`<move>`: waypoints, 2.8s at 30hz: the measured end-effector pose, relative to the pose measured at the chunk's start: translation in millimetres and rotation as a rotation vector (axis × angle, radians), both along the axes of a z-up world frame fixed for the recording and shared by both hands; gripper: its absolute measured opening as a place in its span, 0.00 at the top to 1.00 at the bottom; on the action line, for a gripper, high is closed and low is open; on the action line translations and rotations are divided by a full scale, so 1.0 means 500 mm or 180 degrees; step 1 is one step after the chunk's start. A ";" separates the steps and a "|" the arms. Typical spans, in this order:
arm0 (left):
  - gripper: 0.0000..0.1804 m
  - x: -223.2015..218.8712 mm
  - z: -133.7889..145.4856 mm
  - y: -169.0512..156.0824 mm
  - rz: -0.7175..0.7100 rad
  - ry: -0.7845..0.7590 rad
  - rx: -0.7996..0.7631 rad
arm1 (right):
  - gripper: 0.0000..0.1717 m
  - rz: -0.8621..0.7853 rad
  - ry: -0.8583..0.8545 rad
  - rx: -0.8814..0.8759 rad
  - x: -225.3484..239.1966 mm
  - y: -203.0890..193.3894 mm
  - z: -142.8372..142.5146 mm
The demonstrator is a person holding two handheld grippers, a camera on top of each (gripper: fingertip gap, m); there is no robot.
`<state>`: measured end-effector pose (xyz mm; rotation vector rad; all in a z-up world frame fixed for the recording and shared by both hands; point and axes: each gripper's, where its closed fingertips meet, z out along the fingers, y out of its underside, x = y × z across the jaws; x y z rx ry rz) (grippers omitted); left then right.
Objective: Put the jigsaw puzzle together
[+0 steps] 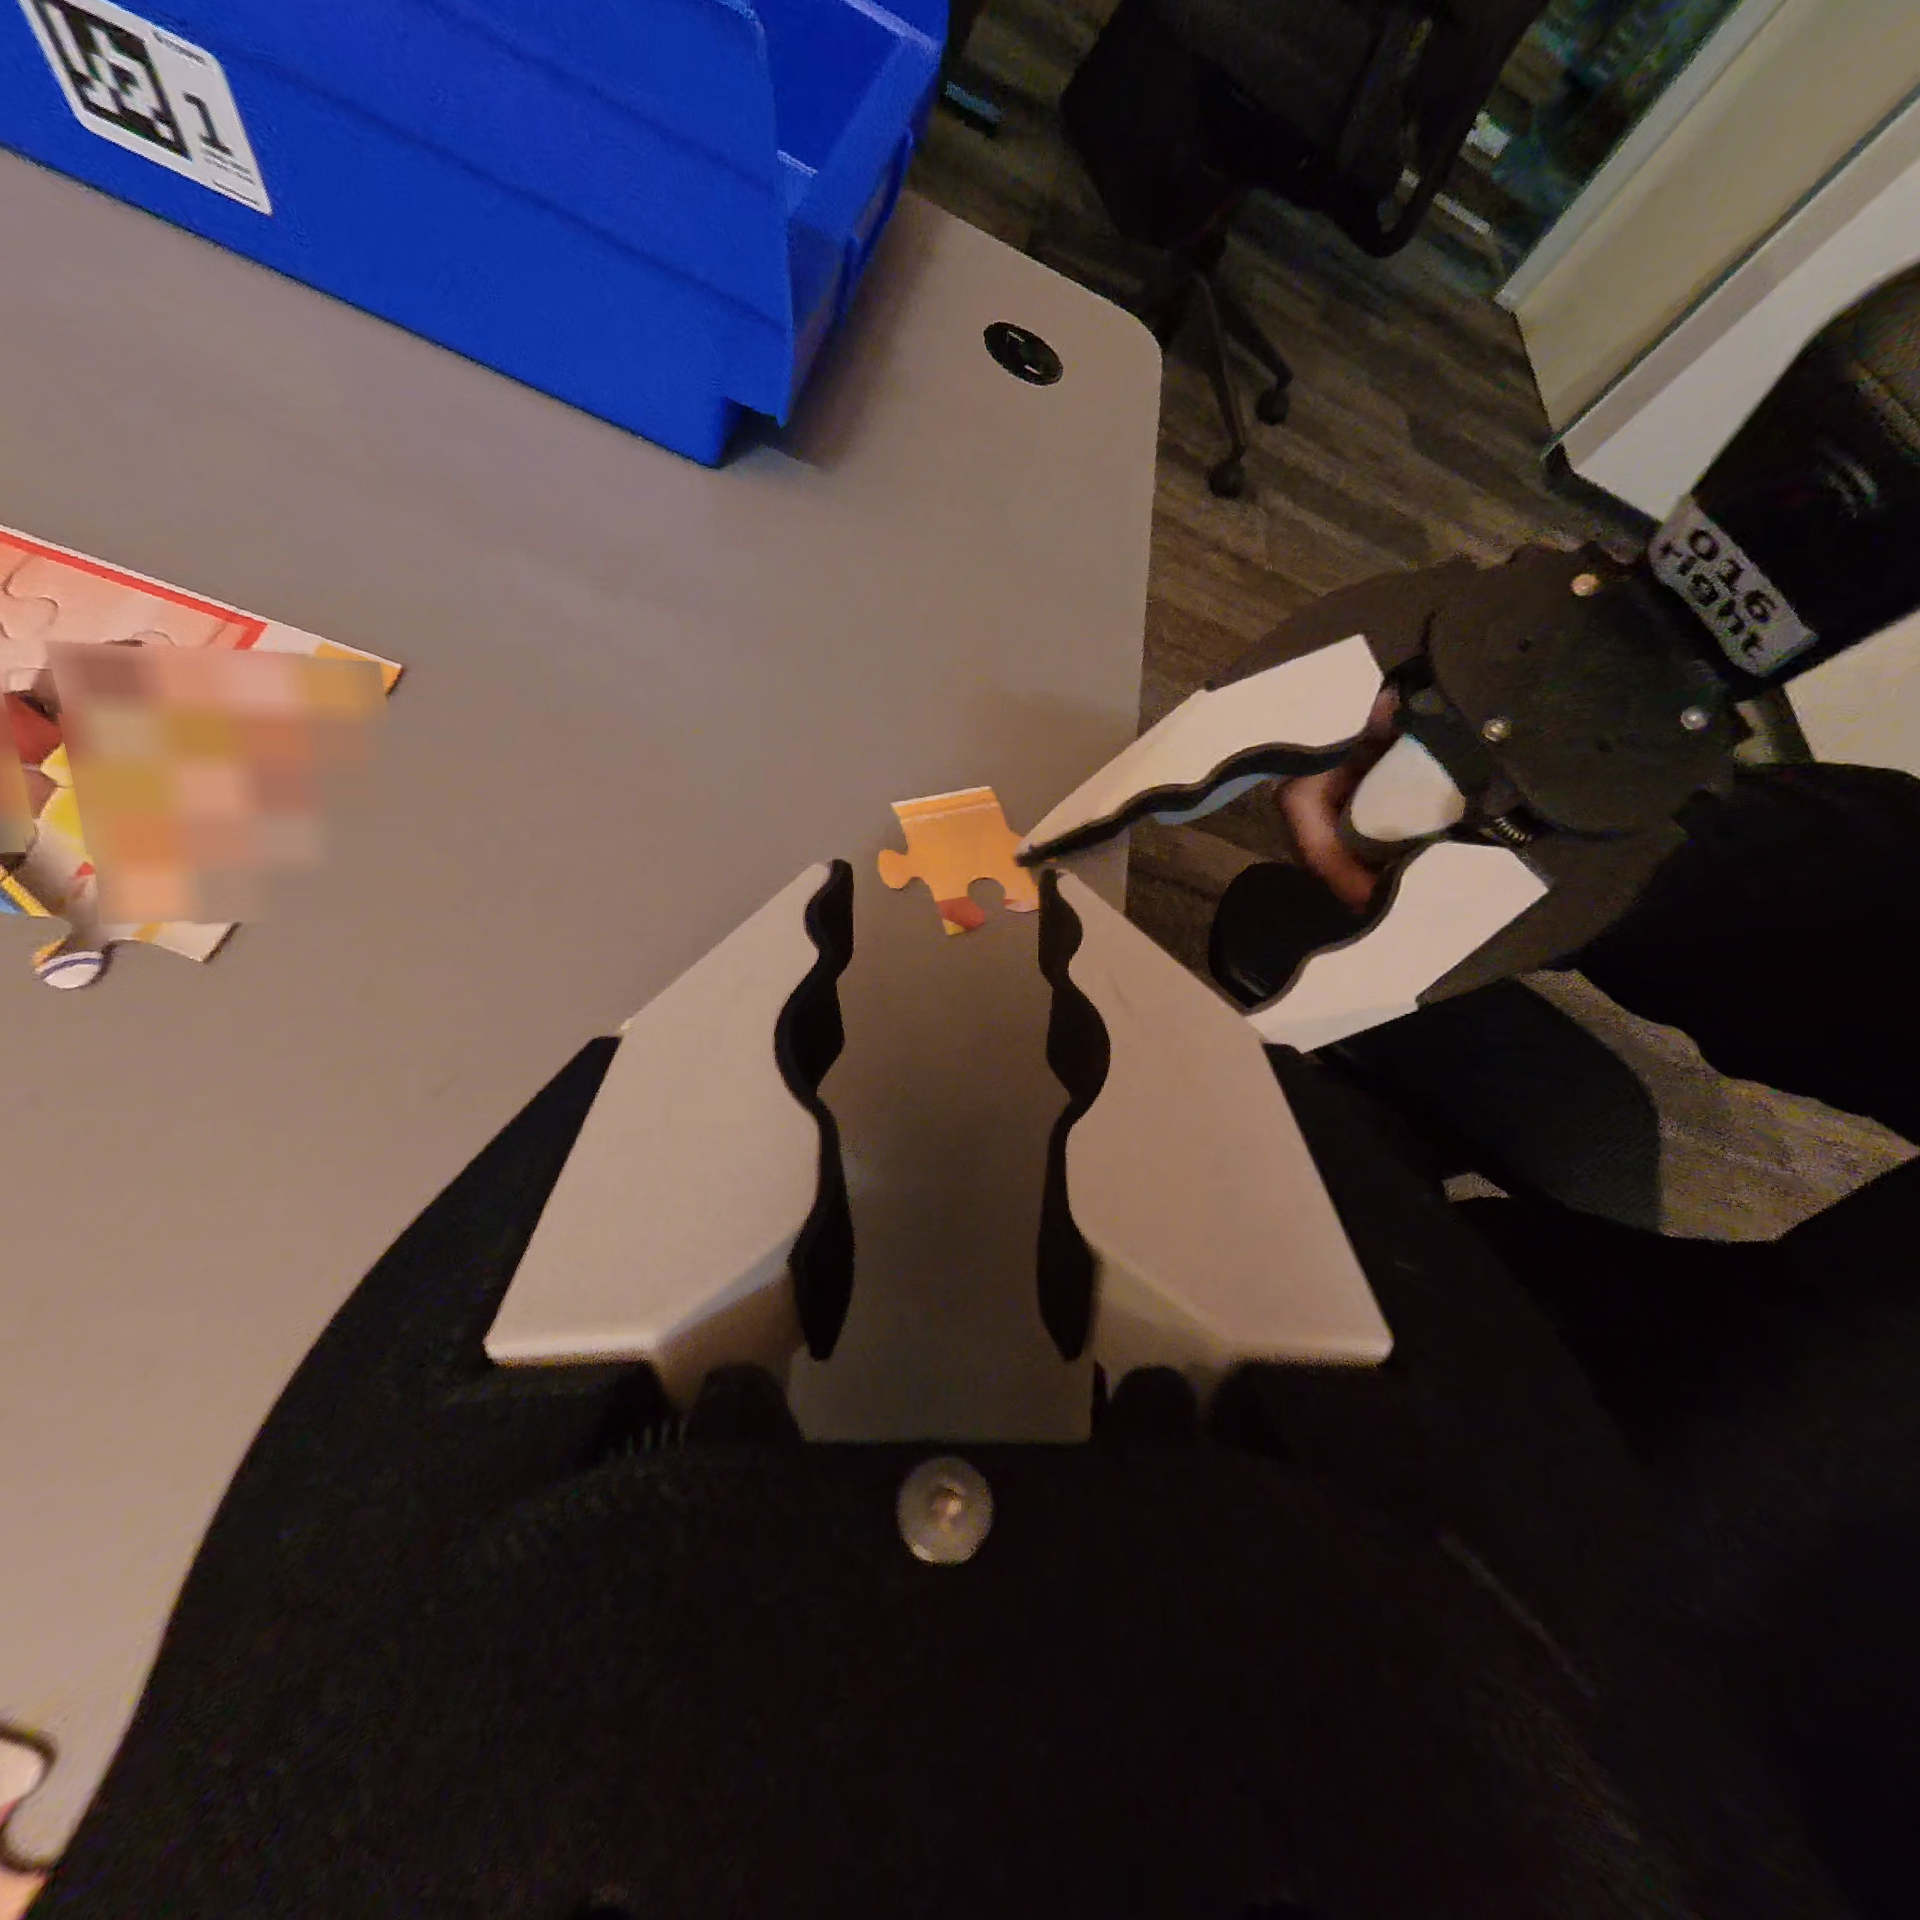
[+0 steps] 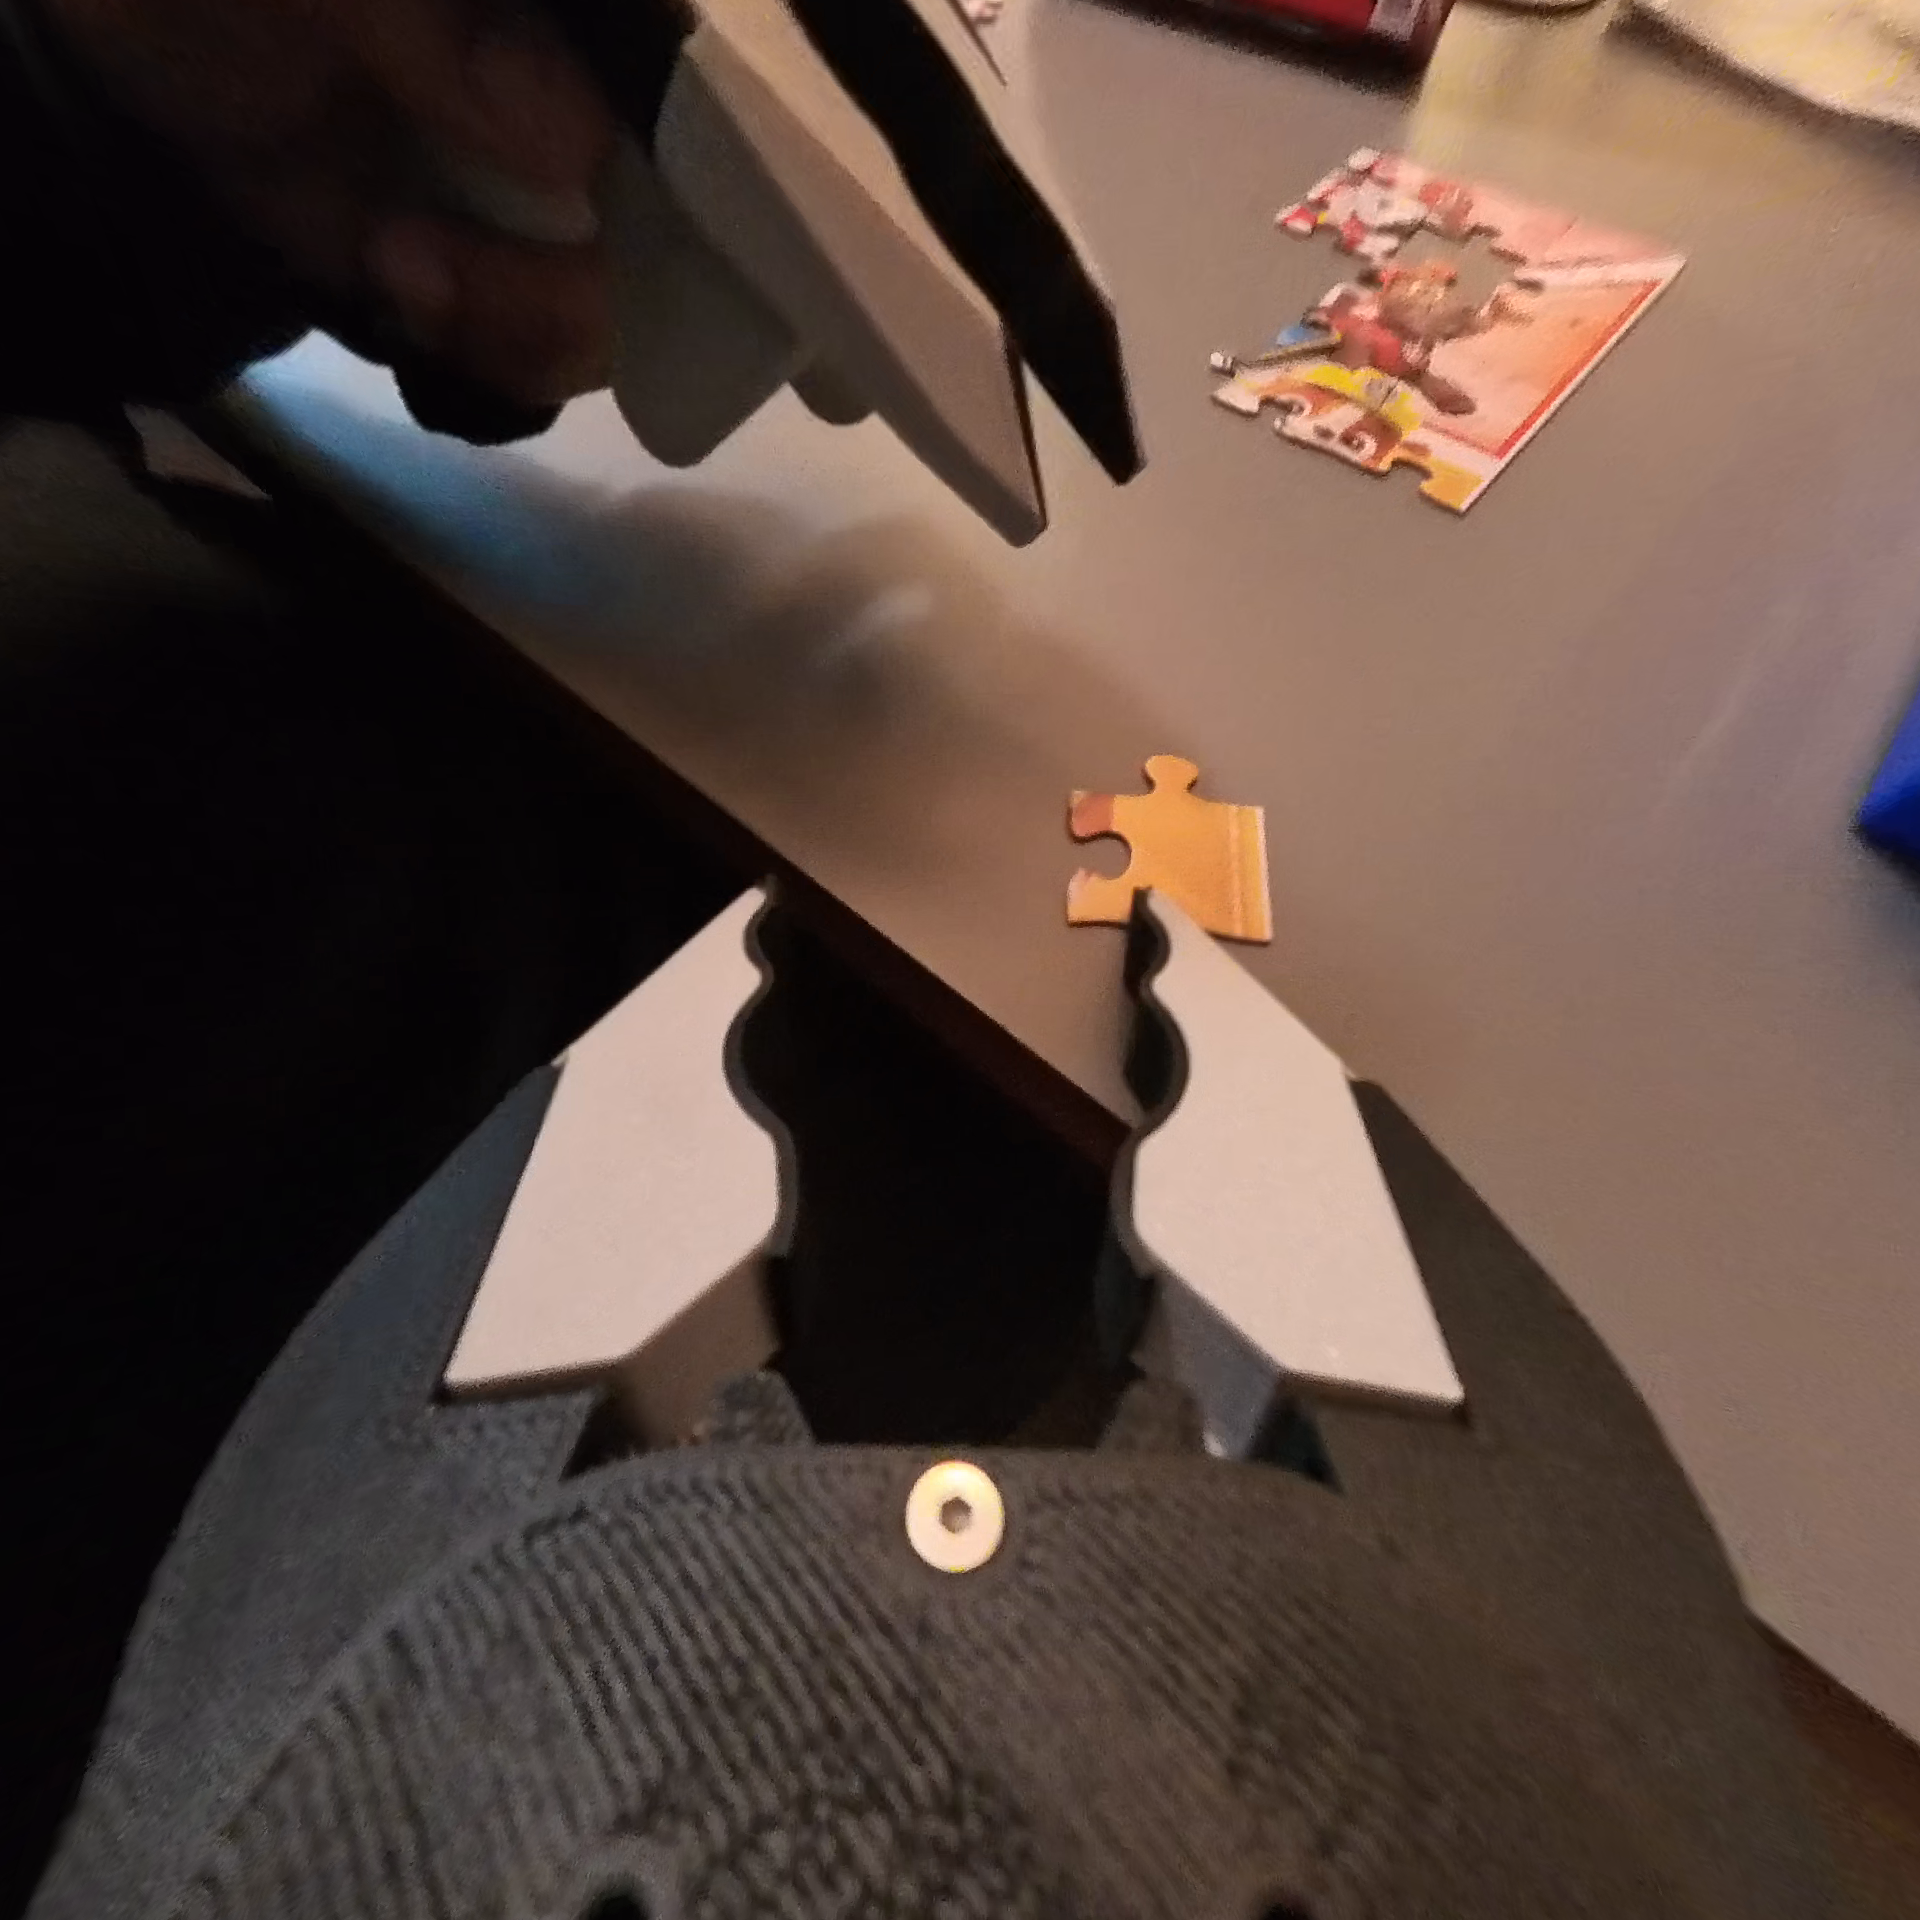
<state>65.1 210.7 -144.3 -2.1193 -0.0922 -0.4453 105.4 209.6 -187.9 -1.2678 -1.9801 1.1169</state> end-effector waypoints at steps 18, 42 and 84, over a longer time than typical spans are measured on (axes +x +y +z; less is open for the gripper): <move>0.82 0.027 0.006 -0.043 0.0130 0.0117 0.0137 | 0.69 0.0565 0.0316 0.2157 0.063 0.006 -0.009; 0.83 -0.048 0.040 -0.103 0.0803 0.0168 0.0371 | 1.00 -0.0184 0.0670 0.2063 0.018 0.158 0.138; 0.85 0.143 -0.024 0.108 0.0429 0.0847 0.0082 | 0.80 -0.1263 -0.2893 0.0259 0.496 0.032 -1.366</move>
